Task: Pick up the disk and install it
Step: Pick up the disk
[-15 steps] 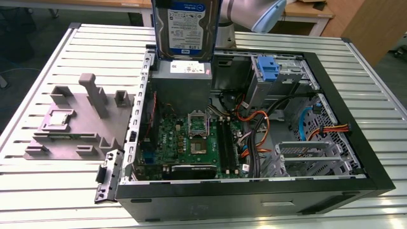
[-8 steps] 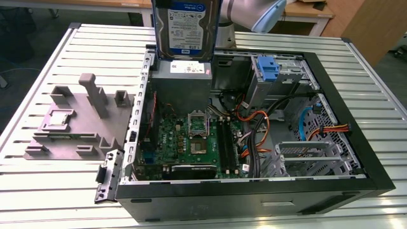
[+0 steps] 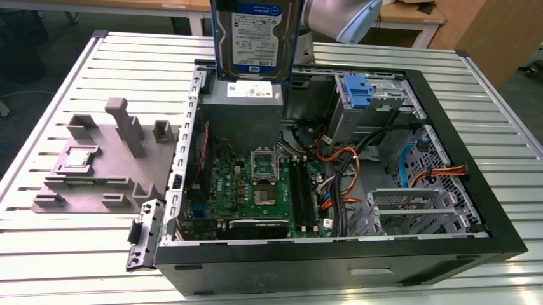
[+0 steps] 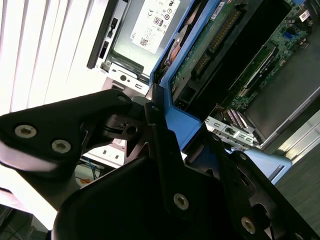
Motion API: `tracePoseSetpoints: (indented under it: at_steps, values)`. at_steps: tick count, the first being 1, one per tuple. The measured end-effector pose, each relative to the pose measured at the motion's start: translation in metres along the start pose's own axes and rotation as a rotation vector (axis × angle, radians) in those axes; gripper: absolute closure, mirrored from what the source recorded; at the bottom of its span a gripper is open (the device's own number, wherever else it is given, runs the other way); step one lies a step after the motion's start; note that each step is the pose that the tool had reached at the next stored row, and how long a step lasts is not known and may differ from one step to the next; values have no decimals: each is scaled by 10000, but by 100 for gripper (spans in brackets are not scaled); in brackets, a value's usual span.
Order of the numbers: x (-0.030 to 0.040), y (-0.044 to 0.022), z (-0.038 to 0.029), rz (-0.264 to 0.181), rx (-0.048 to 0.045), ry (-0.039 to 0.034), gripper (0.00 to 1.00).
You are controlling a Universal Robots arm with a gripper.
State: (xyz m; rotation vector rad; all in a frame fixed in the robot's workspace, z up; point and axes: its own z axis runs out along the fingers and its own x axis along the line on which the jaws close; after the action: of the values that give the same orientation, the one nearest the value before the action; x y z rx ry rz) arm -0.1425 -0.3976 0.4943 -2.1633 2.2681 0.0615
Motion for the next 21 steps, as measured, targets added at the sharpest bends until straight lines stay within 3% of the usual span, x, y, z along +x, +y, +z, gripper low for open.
tracePoseSetpoints:
  at_steps: [12,17,21]
  values:
    - [212,-11,-6,1,1,9,63]
    - [232,-20,-7,2,1,12,63]
    - [230,-69,-8,3,0,12,63]
